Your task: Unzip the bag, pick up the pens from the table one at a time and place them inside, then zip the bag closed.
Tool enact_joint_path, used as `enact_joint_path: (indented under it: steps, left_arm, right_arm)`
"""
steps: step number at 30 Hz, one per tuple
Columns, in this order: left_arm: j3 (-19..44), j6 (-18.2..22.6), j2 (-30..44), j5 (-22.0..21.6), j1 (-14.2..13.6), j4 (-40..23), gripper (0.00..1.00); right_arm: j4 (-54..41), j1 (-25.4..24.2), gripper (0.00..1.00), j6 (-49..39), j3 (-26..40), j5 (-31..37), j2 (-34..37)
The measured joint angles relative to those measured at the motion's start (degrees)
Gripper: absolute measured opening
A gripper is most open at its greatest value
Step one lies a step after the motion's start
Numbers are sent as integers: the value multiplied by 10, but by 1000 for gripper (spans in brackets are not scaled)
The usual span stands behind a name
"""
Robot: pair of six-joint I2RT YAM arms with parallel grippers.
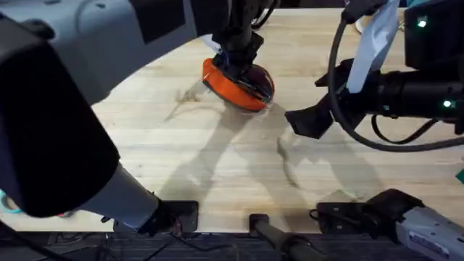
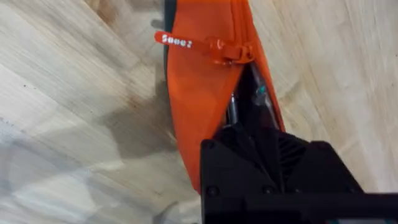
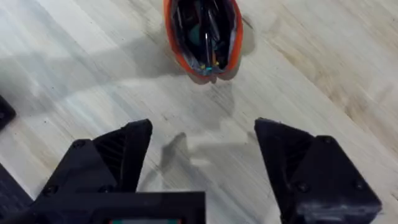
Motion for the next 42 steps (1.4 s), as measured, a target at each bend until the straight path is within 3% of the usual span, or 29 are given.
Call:
enact_joint_path:
  steps: [17,20,22,25,27,35,42]
  left_arm:
    - [0,0,0,-15,5,0,58]
    - [0,-1,0,-16,5,0,190]
    - [0,-2,0,-16,5,0,394]
    - [0,-3,0,-16,5,0,806]
    - [0,-3,0,-16,5,0,902]
    - [0,-3,0,-16,5,0,931]
    - [6,7,0,-16,5,-1,864]
  right_arm:
    - [0,0,997,0,0,0,0]
    - [0,0,997,0,0,0,0]
    - [0,0,997,0,0,0,0]
    - [0,0,997,0,0,0,0]
    - [0,0,998,0,0,0,0]
    - [0,0,998,0,0,0,0]
    - [0,0,997,0,0,0,0]
